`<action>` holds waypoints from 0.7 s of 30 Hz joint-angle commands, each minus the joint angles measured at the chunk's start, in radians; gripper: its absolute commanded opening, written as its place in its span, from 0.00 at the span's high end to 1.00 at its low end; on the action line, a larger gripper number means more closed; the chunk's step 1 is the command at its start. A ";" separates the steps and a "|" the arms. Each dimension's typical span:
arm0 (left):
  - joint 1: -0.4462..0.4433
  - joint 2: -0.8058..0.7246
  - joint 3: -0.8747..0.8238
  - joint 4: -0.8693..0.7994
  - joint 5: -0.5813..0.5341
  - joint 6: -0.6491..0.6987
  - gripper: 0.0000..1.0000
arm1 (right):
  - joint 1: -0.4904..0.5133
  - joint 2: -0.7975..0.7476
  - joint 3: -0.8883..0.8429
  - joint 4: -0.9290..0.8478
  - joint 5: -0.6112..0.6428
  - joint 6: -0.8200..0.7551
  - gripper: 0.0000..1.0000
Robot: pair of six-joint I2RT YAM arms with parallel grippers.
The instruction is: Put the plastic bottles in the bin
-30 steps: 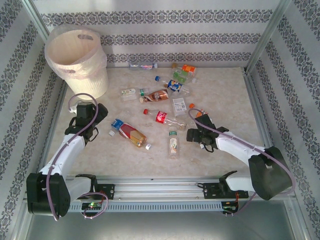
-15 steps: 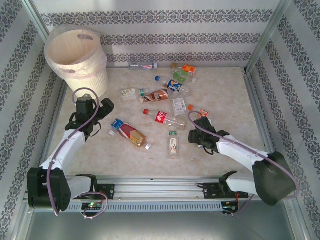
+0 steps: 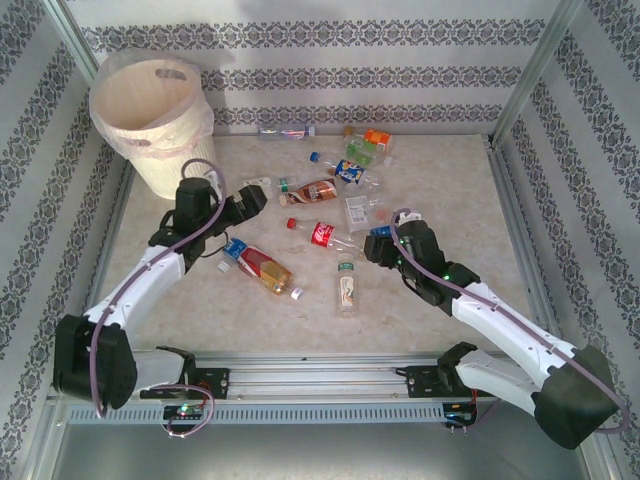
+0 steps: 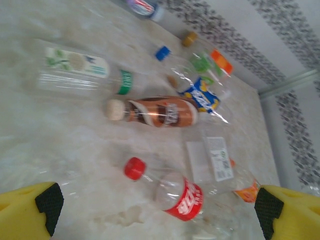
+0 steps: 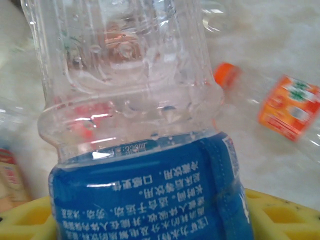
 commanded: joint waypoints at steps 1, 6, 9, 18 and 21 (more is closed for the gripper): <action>-0.051 0.038 0.069 0.048 0.059 0.014 0.00 | 0.020 0.020 0.024 0.173 -0.123 0.017 0.43; -0.120 0.107 0.100 0.256 0.285 0.007 0.00 | 0.037 0.086 0.032 0.287 -0.187 0.083 0.42; -0.175 0.155 0.179 0.186 0.261 0.055 0.00 | 0.054 0.138 0.029 0.383 -0.216 0.101 0.42; -0.312 0.249 0.246 0.265 0.220 0.098 0.00 | 0.082 0.261 0.104 0.456 -0.316 0.093 0.43; -0.318 0.268 0.289 0.221 0.235 0.099 0.00 | 0.085 0.273 0.112 0.467 -0.333 0.083 0.42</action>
